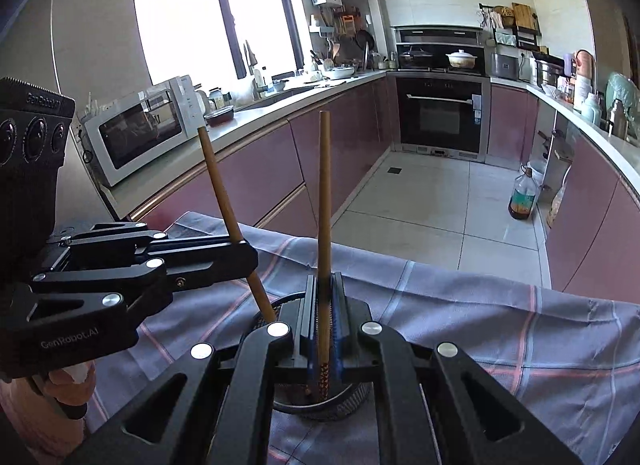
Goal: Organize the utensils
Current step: 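Lift both chopsticks upright and lower them into the black mesh cup, then open both grippers to release the chopsticks in the cup and withdraw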
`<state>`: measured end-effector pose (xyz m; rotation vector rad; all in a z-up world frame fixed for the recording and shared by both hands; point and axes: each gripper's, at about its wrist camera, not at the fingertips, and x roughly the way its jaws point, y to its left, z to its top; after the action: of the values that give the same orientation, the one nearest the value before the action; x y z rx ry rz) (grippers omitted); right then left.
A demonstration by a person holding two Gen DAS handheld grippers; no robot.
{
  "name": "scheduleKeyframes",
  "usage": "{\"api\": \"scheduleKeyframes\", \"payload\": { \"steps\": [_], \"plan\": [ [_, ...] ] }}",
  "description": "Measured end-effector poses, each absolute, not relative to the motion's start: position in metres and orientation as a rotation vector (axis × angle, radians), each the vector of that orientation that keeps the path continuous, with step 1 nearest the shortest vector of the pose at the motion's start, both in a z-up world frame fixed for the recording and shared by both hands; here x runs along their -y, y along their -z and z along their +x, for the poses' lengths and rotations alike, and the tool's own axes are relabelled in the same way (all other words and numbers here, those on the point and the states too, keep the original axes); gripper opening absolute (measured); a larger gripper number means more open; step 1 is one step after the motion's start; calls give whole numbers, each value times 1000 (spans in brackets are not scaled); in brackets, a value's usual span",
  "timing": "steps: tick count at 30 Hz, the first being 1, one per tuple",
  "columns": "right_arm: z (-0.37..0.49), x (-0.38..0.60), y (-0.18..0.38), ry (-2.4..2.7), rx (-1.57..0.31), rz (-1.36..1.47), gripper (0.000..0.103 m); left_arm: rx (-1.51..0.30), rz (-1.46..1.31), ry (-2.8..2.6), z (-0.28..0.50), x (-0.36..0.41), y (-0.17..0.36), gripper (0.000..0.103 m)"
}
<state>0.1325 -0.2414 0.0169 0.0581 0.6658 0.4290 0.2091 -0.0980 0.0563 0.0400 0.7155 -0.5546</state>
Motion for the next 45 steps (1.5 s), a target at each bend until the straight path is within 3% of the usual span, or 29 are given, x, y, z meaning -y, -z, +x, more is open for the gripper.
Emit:
{"api": "scheduleKeyframes", "payload": {
  "steps": [2,4,8,13,19,25,34,45],
  "plan": [
    [134,243,-16,-419,-662,69,9,-722,32,539,218,96,-48,11],
    [133,244,-17,-411,-661,83,17,-730,23,528,221,93,-41,16],
    [129,244,-16,-414,-655,103,17,-715,19,516,222,87,-31,24],
    [119,248,-19,-431,-621,117,24,-685,30,484,209,78,-30,25],
    [84,249,-26,-477,-563,94,30,-617,36,398,176,49,-31,35],
    [49,239,-17,-557,-575,64,40,-639,39,343,140,21,-5,37],
    [32,206,56,-603,-816,42,37,-779,64,382,105,13,62,38],
    [18,205,85,-590,-894,50,27,-856,63,447,84,28,98,38]
  ]
}}
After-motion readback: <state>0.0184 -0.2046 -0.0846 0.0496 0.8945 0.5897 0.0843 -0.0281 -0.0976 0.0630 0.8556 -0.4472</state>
